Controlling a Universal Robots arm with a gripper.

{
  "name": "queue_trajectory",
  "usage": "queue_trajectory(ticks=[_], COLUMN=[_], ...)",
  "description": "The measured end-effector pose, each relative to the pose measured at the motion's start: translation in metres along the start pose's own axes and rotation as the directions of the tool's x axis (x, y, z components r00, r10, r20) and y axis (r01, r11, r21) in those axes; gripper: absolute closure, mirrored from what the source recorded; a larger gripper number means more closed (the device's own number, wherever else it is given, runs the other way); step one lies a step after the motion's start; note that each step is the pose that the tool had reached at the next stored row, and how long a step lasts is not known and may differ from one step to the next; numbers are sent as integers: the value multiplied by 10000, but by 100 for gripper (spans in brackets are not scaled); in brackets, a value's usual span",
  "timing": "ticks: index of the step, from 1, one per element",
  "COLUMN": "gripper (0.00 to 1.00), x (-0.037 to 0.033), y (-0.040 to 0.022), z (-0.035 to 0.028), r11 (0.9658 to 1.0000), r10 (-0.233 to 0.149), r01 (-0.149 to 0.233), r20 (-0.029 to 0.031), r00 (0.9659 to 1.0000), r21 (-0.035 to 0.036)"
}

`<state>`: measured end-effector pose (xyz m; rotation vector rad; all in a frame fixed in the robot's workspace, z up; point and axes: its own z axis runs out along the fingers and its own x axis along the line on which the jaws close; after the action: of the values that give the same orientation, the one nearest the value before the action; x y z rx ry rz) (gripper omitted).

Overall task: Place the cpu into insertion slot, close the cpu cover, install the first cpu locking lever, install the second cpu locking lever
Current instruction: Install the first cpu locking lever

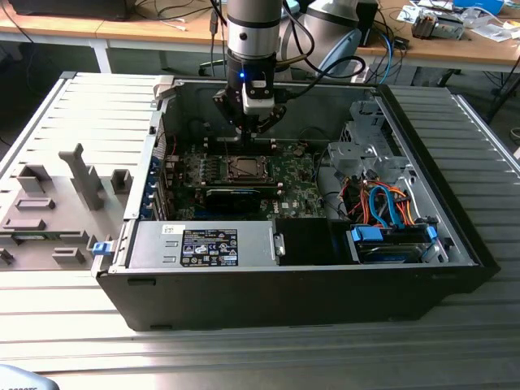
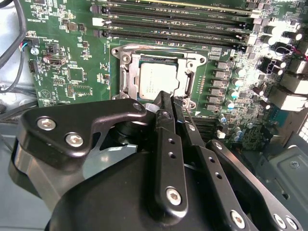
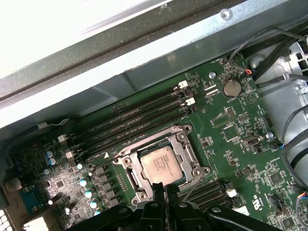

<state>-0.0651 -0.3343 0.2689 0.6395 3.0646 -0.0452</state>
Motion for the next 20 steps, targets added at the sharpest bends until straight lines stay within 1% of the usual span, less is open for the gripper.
queue_trajectory(ticks=[20], gripper=[84], x=[0], y=[0], z=[0], r11=[9999], r10=[-101], r01=[101], r20=[2], r00=[9999], r21=[-2])
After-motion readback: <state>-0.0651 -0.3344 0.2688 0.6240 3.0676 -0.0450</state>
